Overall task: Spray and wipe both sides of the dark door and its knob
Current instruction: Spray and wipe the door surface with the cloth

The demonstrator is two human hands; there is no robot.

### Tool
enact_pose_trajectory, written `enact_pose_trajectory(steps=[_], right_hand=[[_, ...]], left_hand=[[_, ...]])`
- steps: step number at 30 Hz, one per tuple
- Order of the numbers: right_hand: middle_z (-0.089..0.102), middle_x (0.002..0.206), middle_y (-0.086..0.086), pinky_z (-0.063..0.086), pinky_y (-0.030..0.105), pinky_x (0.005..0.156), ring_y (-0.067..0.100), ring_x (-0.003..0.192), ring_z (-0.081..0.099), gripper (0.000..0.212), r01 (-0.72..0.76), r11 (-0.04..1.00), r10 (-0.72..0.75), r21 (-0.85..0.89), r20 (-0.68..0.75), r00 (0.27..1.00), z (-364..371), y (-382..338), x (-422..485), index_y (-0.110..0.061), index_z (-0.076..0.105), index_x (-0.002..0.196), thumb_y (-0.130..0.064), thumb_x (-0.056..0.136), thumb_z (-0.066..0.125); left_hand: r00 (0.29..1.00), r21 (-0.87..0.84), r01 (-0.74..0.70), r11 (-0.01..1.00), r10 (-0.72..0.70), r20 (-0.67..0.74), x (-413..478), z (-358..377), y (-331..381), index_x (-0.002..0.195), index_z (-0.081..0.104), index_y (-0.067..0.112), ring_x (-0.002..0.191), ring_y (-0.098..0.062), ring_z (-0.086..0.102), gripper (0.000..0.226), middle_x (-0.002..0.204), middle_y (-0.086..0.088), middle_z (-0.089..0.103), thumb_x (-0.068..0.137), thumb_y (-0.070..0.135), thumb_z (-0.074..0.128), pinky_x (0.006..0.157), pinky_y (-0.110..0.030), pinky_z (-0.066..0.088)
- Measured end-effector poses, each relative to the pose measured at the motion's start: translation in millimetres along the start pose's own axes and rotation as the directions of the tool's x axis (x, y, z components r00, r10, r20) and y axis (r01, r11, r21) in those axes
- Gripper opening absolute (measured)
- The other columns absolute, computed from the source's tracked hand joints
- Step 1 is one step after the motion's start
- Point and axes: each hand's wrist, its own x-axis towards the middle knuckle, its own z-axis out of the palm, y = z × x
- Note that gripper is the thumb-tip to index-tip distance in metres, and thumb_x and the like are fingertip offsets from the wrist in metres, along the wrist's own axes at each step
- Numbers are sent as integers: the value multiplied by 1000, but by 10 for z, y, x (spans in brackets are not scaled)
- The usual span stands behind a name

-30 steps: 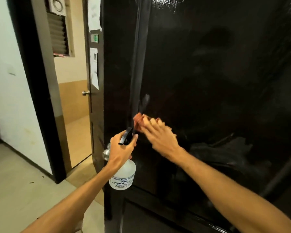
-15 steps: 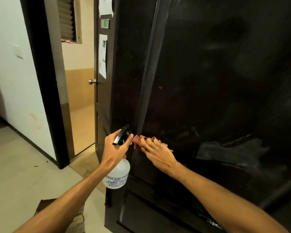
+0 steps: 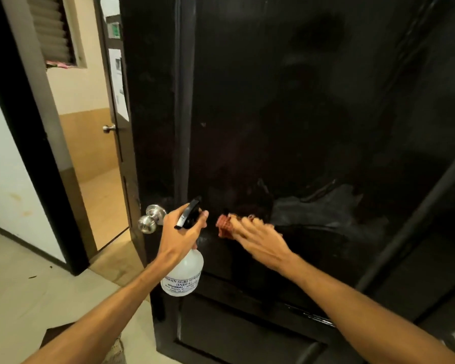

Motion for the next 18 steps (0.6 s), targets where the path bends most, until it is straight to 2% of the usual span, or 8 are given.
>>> enact_pose_trajectory(steps=[3,6,7,9,11,13,16,18], right_hand=[[40,155,13,40,42,99,33,124,42,68,-354,932,362,79,-264,894,-248,622,8,-17,47,152,-5,84,43],[30,154,15,38,46,104,35,127,38,71,-596,775,632,210,-295,717,-397,993,-152,-14,40,157,-2,86,41],[28,155,16,37,46,105,35,127,37,72,-587,782,623,211,-302,721,-339,938,-216,-13,39,157,-4,86,42],[30,156,16,36,45,104,35,125,39,72,-432,891,454,141,-275,847,-137,563,-438,-13,42,155,-10,83,49],[39,153,13,41,40,97,33,121,41,66,-194,980,197,33,-158,968,121,117,-753,-16,56,145,-19,80,58],[42,153,12,46,38,89,32,118,43,57,-56,998,56,3,-4,998,265,-94,-1027,-17,61,140,-22,84,59],[33,157,14,46,41,92,32,118,47,68,-182,983,184,23,-101,978,262,265,-1062,-13,35,154,-10,87,46],[33,155,14,40,42,98,32,119,44,69,-417,903,430,106,-278,859,106,778,-1048,-15,38,154,-8,86,43]], left_hand=[[999,8,-27,1000,27,43,-12,205,73,95,71,10,42,-12,58,9,78,-9,74,97,18,74,39,-26,48],[994,18,-37,999,35,103,-115,486,105,95,70,9,41,-11,56,9,79,-11,74,98,17,73,40,-26,49],[993,17,-33,999,31,115,-147,552,105,94,70,10,41,-11,56,9,79,-11,74,98,17,73,40,-26,49],[991,21,-30,999,27,130,-207,666,101,91,70,10,40,-11,55,11,77,-11,74,99,17,73,40,-27,49],[987,19,-21,1000,18,157,-278,765,100,89,70,8,40,-10,55,13,76,-12,73,99,17,72,40,-28,48],[984,12,-11,1000,8,179,-360,855,74,89,69,7,43,-10,59,13,76,-13,73,99,16,72,40,-28,48],[981,14,-3,1000,0,192,-395,930,78,90,69,8,41,-13,58,12,77,-12,73,98,16,72,41,-29,48],[977,15,-1,1000,-2,214,-373,1036,103,90,69,8,41,-14,57,12,78,-12,73,99,16,72,41,-29,49]])
